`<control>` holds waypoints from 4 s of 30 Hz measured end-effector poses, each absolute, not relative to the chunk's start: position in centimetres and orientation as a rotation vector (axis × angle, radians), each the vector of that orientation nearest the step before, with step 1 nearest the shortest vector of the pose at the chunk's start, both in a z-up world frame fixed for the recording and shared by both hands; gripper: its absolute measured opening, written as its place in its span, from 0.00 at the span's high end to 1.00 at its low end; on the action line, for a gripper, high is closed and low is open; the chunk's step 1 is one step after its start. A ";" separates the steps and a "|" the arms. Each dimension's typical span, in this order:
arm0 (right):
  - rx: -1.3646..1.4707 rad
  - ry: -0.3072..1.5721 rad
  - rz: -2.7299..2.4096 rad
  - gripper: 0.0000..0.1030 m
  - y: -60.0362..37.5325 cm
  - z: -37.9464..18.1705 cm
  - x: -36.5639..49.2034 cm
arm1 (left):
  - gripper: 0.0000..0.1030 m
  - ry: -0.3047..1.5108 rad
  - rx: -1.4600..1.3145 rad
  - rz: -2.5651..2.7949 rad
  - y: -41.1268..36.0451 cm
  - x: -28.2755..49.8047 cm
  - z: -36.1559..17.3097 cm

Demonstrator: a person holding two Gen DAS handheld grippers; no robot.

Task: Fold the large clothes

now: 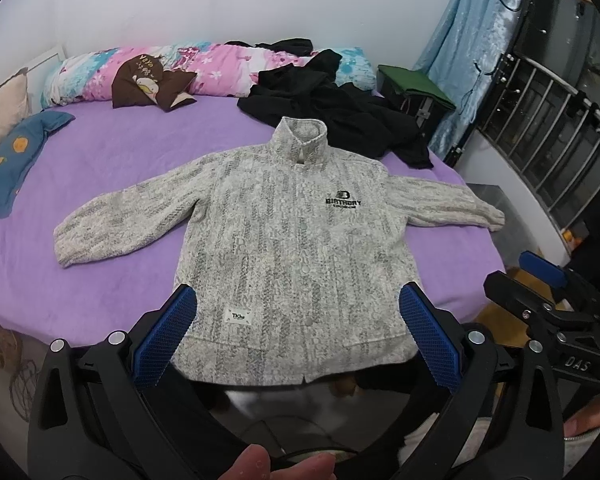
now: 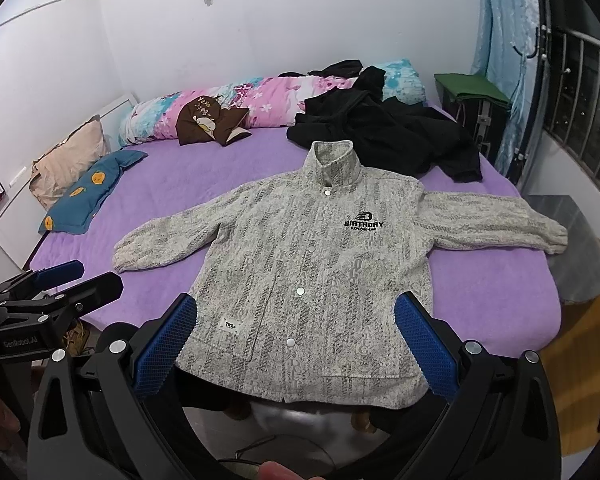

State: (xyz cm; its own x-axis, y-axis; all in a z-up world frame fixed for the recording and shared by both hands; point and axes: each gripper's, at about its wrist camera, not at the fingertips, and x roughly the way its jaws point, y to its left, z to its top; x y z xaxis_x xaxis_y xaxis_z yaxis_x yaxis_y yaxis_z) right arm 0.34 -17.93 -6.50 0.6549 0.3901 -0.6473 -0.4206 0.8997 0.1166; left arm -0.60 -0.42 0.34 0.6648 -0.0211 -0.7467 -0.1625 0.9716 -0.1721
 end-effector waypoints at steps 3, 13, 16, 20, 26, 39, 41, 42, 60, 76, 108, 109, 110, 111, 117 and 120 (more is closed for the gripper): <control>-0.045 0.722 0.460 0.05 -17.8 -6.5 0.2 | 0.06 0.839 -0.234 0.083 -0.5 -0.7 0.4; -0.045 0.719 0.458 0.05 -17.8 -6.6 0.0 | 0.06 0.839 -0.237 0.081 -0.5 -0.6 0.4; -0.046 0.719 0.457 0.05 -17.8 -6.6 0.0 | 0.06 0.836 -0.234 0.082 -0.5 -0.7 0.5; -0.046 0.718 0.457 0.05 -17.8 -6.6 0.0 | 0.06 0.835 -0.236 0.079 -0.5 -0.7 0.4; -0.044 0.718 0.460 0.05 -17.8 -6.7 -0.1 | 0.06 0.840 -0.240 0.072 -0.5 -0.7 0.3; -0.060 0.738 0.444 0.05 -17.2 -7.2 0.5 | 0.06 0.835 -0.336 0.099 2.9 0.1 -1.5; -0.067 0.741 0.439 0.05 -16.8 -7.4 0.8 | 0.06 0.832 -0.355 0.120 4.3 0.5 -2.1; -0.072 0.738 0.438 0.05 -16.5 -7.5 1.0 | 0.06 0.824 -0.369 0.134 5.5 0.7 -2.6; -0.174 0.819 0.549 0.05 -5.6 -12.6 9.5 | 0.06 0.703 -0.972 0.395 33.7 1.3 -17.5; -0.250 0.917 0.616 0.05 2.9 -16.2 14.4 | 0.06 0.663 -1.235 0.473 47.1 4.6 -30.9; -0.183 0.887 0.643 0.05 -0.6 -15.4 13.8 | 0.84 0.639 -0.792 0.625 43.8 8.6 -23.6; -0.173 0.878 0.645 0.05 -1.1 -14.9 13.9 | 0.84 0.633 -0.748 0.621 42.8 9.1 -22.5; -0.166 0.873 0.643 0.05 -1.4 -14.5 14.0 | 0.84 0.628 -0.701 0.619 41.7 9.5 -21.4; -0.148 0.869 0.644 0.05 -1.9 -13.9 14.3 | 0.84 0.623 -0.639 0.614 40.3 10.2 -20.0; -0.031 0.894 0.680 0.05 -4.4 -9.7 17.1 | 0.84 0.575 -0.358 0.595 32.0 13.7 -13.8; 0.031 0.920 0.716 0.05 -5.3 -7.9 19.0 | 0.85 0.530 -0.290 0.586 28.4 14.9 -11.5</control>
State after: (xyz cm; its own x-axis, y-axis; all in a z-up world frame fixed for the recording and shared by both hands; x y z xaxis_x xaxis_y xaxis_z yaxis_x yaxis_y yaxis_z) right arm 19.00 -5.25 -7.89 0.3942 0.5772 -0.7152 -0.5514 0.7711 0.3184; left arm 14.90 28.36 -11.53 0.7059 0.4469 -0.5496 -0.5918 0.7985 -0.1107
